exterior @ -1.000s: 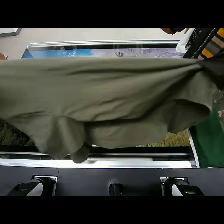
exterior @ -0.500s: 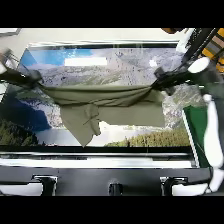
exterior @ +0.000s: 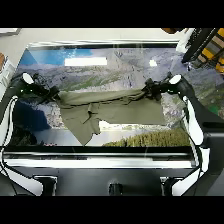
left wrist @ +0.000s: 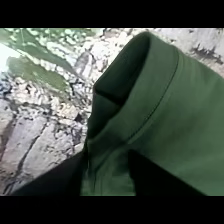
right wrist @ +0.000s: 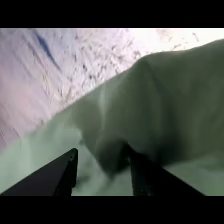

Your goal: Fold the clothes and pants, and hang the long-sleeved shirts on hangers.

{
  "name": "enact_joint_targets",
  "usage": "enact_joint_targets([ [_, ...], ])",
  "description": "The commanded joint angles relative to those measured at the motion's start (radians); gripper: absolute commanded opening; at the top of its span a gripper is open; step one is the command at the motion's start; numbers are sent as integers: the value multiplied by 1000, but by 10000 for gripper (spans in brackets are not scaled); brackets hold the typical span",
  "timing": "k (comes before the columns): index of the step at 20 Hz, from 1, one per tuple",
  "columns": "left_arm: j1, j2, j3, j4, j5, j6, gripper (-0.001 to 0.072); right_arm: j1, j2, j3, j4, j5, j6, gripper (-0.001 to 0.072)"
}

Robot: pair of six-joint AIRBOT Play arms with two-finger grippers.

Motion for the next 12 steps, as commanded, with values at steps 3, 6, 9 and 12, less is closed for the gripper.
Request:
enact_joint_targets([
  [3,74,75,29,-8,-331,206,555,-156,163,1,-26,287,-333,419],
  [6,150,217,-66,-98,-323,212,554,-278,266,-16,-114,459,-433,419],
  [9,205,370,-245,-145,-282,213,549,-381,348,-165,-109,433,-479,421],
  [12,221,489,-430,-145,-233,213,533,-407,361,-351,-100,407,-511,421],
])
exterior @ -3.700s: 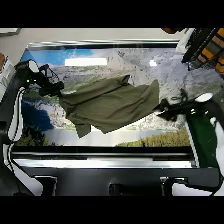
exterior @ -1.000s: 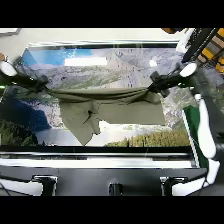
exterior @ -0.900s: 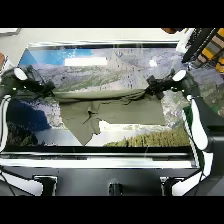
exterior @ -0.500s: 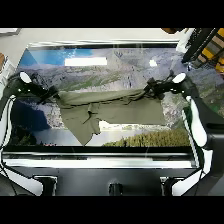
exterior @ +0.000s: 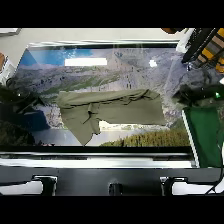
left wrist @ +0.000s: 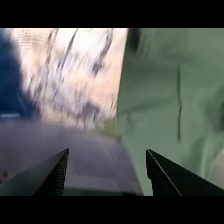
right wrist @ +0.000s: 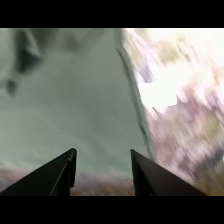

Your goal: Fold the clothes and pants, and hang the long-sleeved shirts on hangers.

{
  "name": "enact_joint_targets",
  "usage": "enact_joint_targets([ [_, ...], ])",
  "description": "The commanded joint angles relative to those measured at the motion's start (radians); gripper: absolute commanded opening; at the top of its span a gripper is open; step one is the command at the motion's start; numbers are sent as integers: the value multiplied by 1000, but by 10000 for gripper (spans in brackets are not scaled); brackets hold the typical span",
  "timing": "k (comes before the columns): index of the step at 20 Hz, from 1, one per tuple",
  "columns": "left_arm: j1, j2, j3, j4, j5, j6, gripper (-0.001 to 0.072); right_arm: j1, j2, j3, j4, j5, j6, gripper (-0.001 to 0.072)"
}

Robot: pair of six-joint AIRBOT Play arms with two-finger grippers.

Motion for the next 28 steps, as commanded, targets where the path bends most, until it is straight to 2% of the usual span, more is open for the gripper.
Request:
enact_joint_targets([
  [1,26,134,-193,-24,47,12,533,-43,34,-193,8,-10,-81,421],
  [6,-4,147,-239,-26,62,86,533,-43,34,-394,42,-96,-164,421],
  [10,-37,146,-239,-26,103,86,533,-43,25,-475,101,-190,-208,421],
  [16,-66,146,-247,-26,112,82,534,-43,-24,-481,244,-251,-250,413],
  [18,-60,147,-288,-26,143,97,534,-43,-28,-481,247,-243,-263,304],
  [19,-52,147,-322,-29,171,103,533,-43,-28,-481,243,-240,-265,292],
  [20,-45,147,-361,-49,205,113,534,-43,-28,-481,243,-233,-269,111],
  [21,-36,146,-408,-90,249,141,534,-43,-28,-481,244,-230,-274,30],
  [25,-37,145,-534,-246,431,221,534,-43,-21,-481,249,-215,-277,29],
  [28,-37,106,-559,-268,473,221,533,-43,-18,-481,259,-194,-280,29],
])
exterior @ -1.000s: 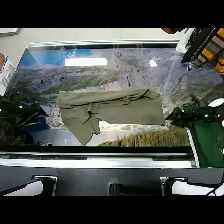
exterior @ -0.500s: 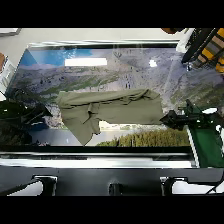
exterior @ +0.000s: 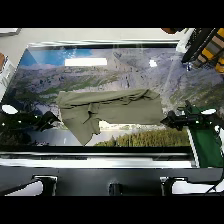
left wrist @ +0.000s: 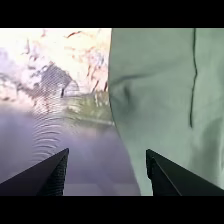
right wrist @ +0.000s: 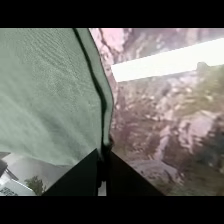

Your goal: Fold the clothes and pants, and hang the long-sleeved shirts on hangers.

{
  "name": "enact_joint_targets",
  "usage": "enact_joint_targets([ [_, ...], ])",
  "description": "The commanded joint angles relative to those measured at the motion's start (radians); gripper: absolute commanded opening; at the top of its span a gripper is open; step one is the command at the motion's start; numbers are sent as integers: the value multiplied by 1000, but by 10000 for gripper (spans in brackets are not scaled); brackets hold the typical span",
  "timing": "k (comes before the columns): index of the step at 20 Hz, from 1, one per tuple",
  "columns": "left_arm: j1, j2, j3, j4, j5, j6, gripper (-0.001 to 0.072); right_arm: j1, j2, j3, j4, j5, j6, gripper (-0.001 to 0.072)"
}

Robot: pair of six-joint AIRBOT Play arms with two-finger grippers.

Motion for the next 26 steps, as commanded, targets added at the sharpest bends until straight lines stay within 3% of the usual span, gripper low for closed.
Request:
enact_joint_targets([
  [1,1,-41,-42,-67,94,28,532,0,3,1,28,33,-5,29],
  [7,-8,-87,-41,-165,239,50,493,0,3,1,41,85,-19,29],
  [11,-56,-150,-41,-167,261,47,480,0,3,1,59,114,-20,29],
  [12,-74,-166,-41,-173,259,48,324,0,3,1,70,124,-21,29],
  [13,-87,-172,-41,-175,259,48,106,0,5,1,85,143,-31,28],
  [14,-95,-168,-41,-184,258,48,19,0,16,1,95,155,-34,28],
  [20,-95,-3,108,-195,155,74,17,0,233,58,317,122,-72,26],
  [26,-76,286,530,-187,17,59,17,0,459,571,259,71,71,26],
])
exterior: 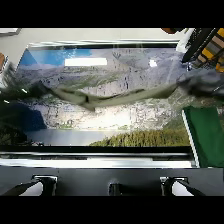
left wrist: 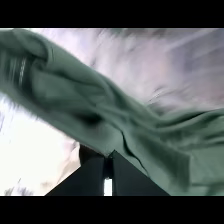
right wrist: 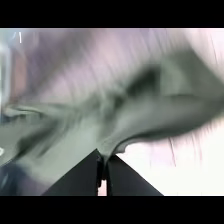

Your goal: Fold the clothes and pants, and hang the long-sleeved shirts on hangers.

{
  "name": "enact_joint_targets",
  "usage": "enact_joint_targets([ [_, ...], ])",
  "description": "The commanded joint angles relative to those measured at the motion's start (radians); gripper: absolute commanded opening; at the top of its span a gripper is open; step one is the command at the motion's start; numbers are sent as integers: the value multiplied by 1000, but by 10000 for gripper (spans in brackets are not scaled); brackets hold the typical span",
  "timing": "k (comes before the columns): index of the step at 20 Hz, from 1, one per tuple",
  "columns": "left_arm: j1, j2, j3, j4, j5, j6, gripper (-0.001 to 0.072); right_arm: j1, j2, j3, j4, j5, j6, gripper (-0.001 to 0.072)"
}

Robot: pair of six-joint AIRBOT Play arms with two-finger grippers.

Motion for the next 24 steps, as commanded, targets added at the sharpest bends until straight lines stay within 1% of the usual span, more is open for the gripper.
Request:
enact_joint_targets([
  [1,22,182,256,26,-86,-24,17,0,144,313,-56,-30,106,26],
  [2,34,239,323,79,-97,-49,17,0,190,386,-98,-24,140,26],
  [5,82,405,457,289,-126,-188,17,0,362,533,-289,-53,222,26],
  [9,134,609,481,519,-145,-351,17,0,583,553,-551,-182,353,26],
  [11,141,659,481,614,-145,-375,16,0,641,553,-659,-219,437,26],
  [12,141,667,481,646,-145,-375,17,0,654,553,-691,-228,473,26],
  [13,140,666,481,659,-145,-375,17,0,655,552,-697,-230,489,27],
  [15,140,644,481,644,-145,-374,17,0,632,552,-689,-223,517,27],
  [16,140,624,481,620,-146,-360,17,0,608,552,-687,-205,557,27],
  [18,140,558,481,520,-146,-281,17,0,534,552,-660,-135,629,27],
  [20,140,468,481,417,-148,-208,17,0,419,552,-580,-34,677,27],
  [22,135,327,481,349,-167,-132,17,0,263,552,-491,95,674,27],
  [24,93,162,481,340,-174,-77,17,0,88,550,-457,196,649,27],
])
